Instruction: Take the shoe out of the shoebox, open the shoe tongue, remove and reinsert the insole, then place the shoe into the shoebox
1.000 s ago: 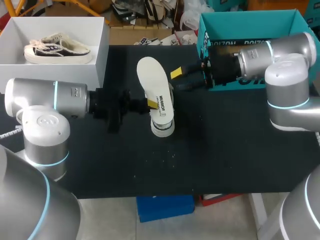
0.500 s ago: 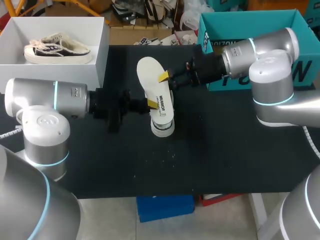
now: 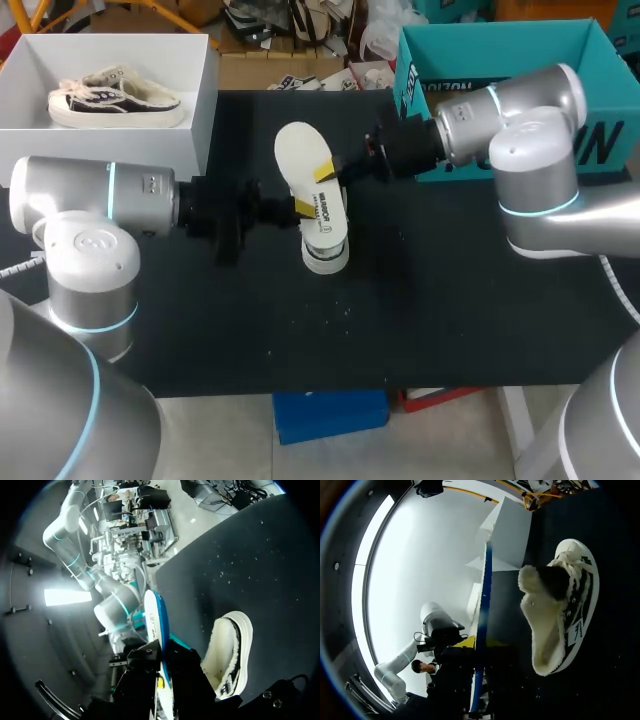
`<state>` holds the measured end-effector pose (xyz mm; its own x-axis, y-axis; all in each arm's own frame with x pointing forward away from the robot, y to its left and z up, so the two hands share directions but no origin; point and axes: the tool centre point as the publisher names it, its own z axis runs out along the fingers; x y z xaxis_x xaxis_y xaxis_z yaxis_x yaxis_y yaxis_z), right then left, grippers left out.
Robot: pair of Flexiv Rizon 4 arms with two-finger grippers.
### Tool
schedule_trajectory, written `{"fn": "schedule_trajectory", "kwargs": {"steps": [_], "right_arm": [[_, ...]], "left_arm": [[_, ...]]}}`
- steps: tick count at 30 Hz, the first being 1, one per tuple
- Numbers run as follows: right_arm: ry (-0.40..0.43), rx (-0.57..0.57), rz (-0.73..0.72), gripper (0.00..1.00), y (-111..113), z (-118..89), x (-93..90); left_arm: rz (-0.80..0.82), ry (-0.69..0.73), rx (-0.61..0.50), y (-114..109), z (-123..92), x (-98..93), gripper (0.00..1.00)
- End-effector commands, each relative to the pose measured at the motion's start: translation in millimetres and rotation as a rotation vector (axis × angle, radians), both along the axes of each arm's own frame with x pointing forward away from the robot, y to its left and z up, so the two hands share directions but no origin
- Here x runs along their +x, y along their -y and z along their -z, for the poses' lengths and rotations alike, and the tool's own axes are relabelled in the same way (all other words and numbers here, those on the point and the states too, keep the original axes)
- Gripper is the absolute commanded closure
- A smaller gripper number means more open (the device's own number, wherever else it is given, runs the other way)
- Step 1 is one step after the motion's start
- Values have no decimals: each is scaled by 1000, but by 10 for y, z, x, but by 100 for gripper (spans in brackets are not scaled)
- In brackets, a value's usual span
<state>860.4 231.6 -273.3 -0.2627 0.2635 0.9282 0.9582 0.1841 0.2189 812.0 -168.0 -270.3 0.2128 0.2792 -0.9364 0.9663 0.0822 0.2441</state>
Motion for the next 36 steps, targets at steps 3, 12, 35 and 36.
{"fn": "schedule_trajectory", "kwargs": {"steps": [3,12,35,36], "right_arm": [[-2,-2,-6,100,-36,24,39],[-2,-2,-6,100,-36,24,39],[-2,-2,-6,100,-36,24,39],[-2,-2,-6,100,-36,24,39]], "left_arm": [[-4,4,0,2,-1,-6,100],[-156,25,431,-578,-453,1,0],[-203,34,996,-474,-976,-63,0],[-203,34,996,-474,-976,-63,0]]}}
